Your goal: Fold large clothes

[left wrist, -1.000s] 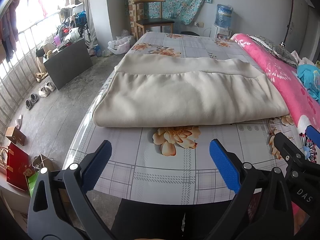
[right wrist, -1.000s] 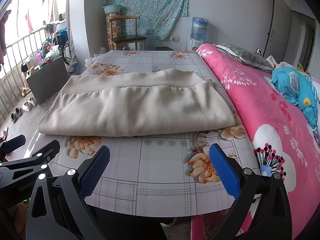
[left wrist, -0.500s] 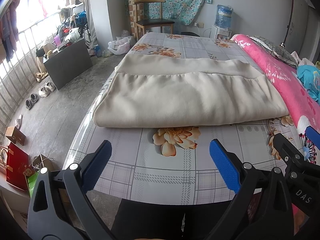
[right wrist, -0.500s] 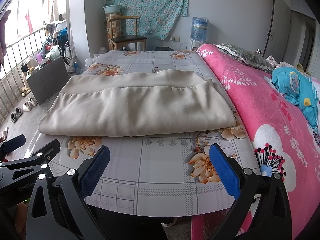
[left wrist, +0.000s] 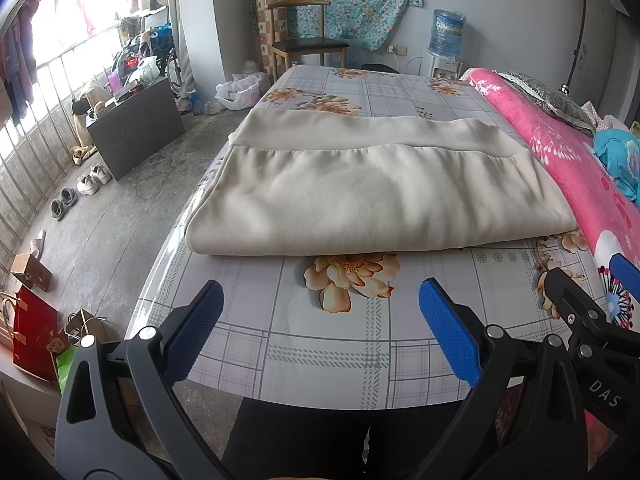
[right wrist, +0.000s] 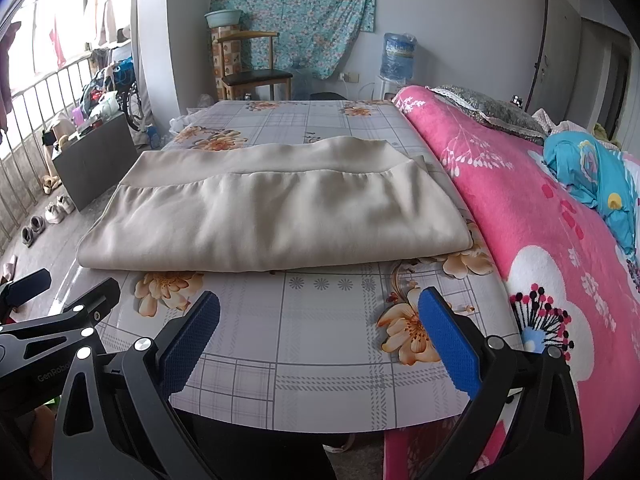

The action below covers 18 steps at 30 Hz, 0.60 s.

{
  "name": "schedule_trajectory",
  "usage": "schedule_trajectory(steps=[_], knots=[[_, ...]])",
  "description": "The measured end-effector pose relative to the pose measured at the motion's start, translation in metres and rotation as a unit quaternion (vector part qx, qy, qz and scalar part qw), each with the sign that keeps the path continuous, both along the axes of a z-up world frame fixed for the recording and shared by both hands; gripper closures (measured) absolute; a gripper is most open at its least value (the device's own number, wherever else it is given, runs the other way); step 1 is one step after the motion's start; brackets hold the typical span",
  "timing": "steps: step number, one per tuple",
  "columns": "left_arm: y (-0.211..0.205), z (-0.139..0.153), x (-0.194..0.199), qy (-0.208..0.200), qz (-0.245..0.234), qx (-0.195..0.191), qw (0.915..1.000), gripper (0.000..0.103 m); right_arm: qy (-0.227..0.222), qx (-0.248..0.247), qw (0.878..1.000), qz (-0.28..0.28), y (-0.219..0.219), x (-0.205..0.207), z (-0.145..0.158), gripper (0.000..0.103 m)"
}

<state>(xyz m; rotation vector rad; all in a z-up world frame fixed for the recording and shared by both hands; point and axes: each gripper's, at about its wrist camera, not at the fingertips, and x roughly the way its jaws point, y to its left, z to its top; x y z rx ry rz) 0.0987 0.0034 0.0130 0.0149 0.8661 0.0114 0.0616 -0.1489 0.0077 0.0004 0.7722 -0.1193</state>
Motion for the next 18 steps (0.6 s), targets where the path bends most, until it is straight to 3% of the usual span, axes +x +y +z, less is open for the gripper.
schedule_trajectory(steps=[18], knots=[[-0.0002, -0.0003, -0.0001, 0.0, 0.0, 0.0, 1.0, 0.008, 0.002, 0.002, 1.0, 0.001, 0.0019, 0.0, -0.0025, 0.006]])
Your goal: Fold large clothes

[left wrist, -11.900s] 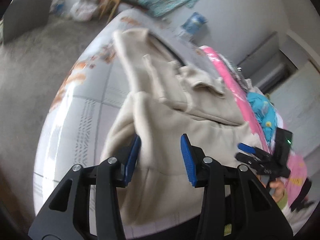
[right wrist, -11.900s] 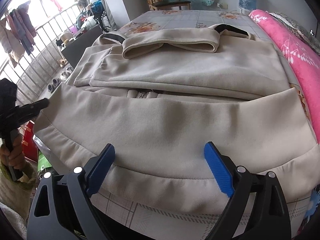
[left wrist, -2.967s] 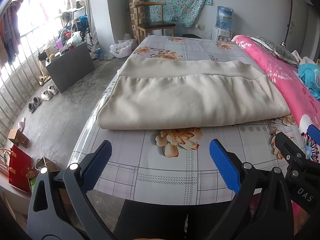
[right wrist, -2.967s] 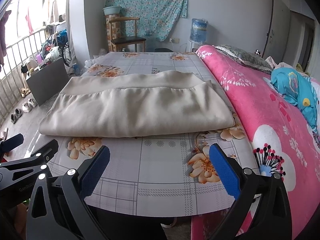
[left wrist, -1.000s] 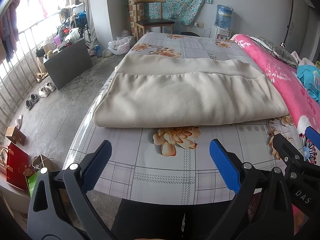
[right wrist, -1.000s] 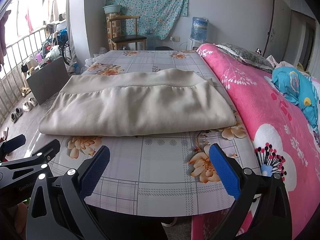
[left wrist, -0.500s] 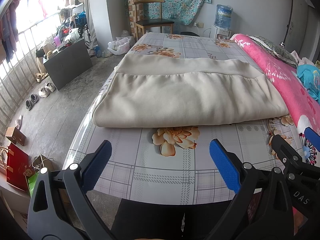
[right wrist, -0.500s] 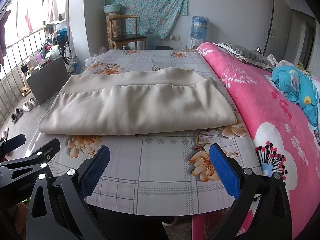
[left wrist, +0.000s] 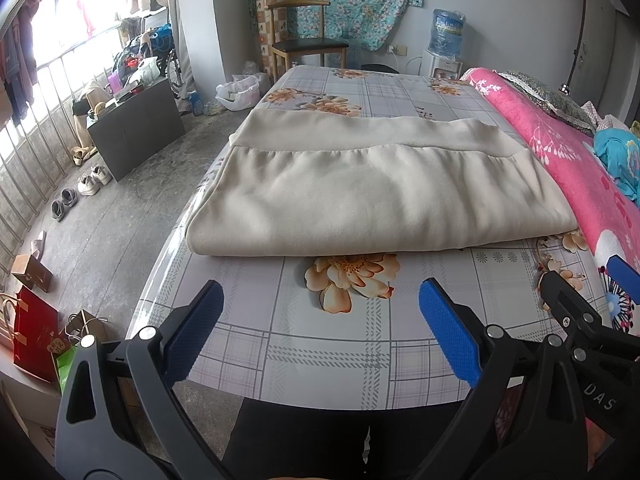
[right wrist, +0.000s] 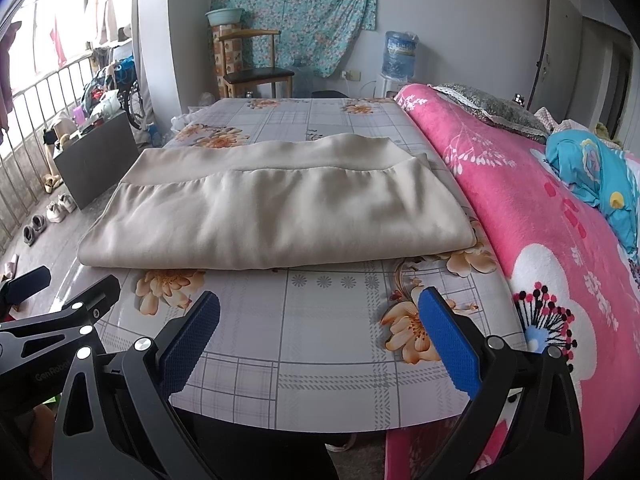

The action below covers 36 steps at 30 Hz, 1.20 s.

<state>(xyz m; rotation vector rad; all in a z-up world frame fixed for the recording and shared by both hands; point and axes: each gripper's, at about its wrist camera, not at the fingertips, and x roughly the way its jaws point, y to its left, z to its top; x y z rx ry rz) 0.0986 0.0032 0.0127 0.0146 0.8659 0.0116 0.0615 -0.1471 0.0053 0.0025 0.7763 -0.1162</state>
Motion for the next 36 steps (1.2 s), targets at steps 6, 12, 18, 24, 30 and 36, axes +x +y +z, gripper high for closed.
schedule_trajectory(steps=[6, 12, 18, 24, 30, 36], knots=[[0.0001, 0.0, -0.0001, 0.0, 0.0, 0.001, 1.0, 0.008, 0.0, 0.001, 1.0, 0.0, -0.0002, 0.0, 0.0001, 0.006], [-0.0002, -0.0001, 0.0, 0.0, 0.0, 0.001, 1.0, 0.008, 0.0, 0.001, 1.0, 0.0, -0.0006, 0.0002, 0.0002, 0.006], [-0.0007, 0.0006, 0.0002, -0.001, 0.001, 0.001, 1.0, 0.008, 0.0, 0.001, 1.0, 0.0, -0.0002, 0.0001, 0.0, 0.006], [-0.0009, 0.0008, 0.0003, 0.0, 0.0, 0.001, 1.0, 0.008, 0.0, 0.001, 1.0, 0.0, -0.0004, 0.0002, 0.0002, 0.006], [-0.0013, 0.0017, 0.0006, -0.001, 0.001, 0.0, 1.0, 0.008, 0.001, 0.002, 1.0, 0.0, -0.0013, 0.0006, 0.0002, 0.006], [-0.0015, 0.0024, 0.0007, -0.001, 0.001, 0.0, 1.0, 0.008, 0.0, 0.001, 1.0, 0.001, 0.0004, 0.0001, -0.0002, 0.006]])
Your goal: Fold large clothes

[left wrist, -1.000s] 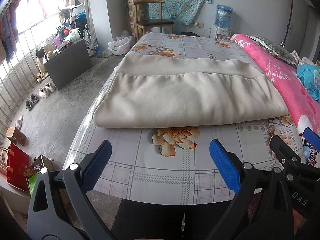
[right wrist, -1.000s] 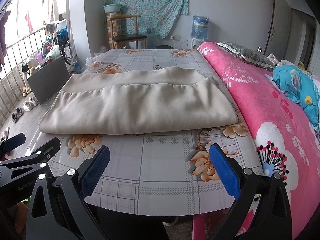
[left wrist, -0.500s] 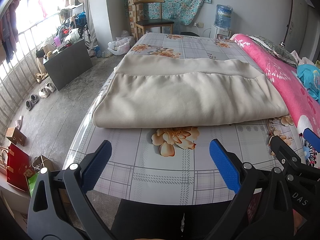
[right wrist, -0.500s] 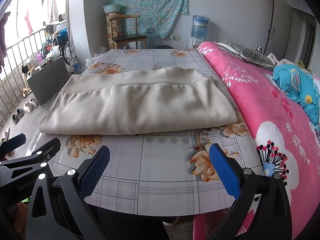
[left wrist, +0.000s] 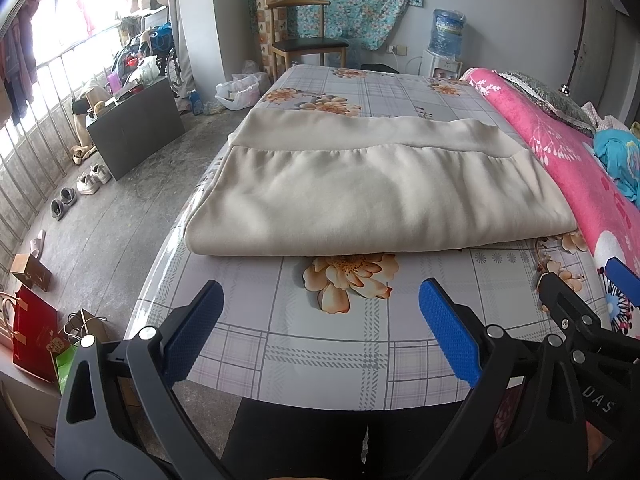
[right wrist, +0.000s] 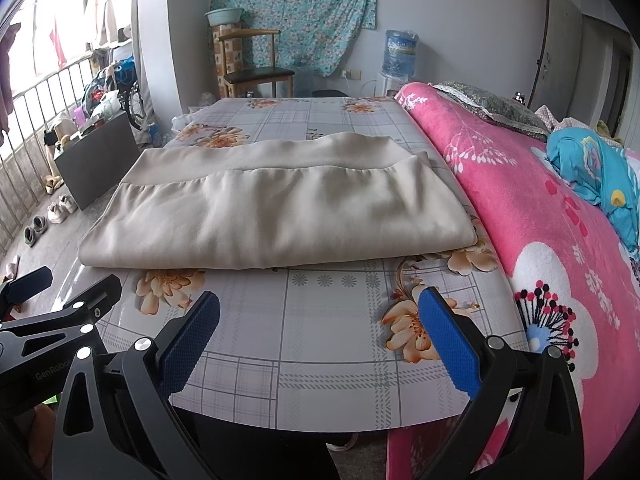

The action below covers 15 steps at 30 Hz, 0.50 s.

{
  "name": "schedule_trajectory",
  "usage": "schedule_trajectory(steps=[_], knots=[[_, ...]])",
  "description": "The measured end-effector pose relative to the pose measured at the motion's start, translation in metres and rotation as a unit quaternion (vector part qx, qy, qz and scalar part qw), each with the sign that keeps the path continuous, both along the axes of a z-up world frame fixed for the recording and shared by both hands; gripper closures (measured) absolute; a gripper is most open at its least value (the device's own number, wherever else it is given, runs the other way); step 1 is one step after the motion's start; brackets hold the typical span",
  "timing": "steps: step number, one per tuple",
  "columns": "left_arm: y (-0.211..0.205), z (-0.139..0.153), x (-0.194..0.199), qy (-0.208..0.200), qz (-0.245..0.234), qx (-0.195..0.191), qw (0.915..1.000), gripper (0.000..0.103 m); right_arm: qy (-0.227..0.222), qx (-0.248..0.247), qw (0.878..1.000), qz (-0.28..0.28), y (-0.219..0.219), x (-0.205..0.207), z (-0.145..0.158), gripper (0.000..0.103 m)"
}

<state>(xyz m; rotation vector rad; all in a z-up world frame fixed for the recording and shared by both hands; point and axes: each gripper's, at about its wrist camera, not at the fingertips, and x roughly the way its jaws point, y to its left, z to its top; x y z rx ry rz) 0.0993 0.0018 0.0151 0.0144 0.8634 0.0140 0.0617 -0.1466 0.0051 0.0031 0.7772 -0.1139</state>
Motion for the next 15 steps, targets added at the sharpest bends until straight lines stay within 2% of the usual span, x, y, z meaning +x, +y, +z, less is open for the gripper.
schedule_trajectory(steps=[15], knots=[[0.0, 0.0001, -0.0001, 0.0, 0.0, 0.0, 1.0, 0.008, 0.0, 0.0, 1.0, -0.001, 0.001, 0.0002, 0.0002, 0.006]])
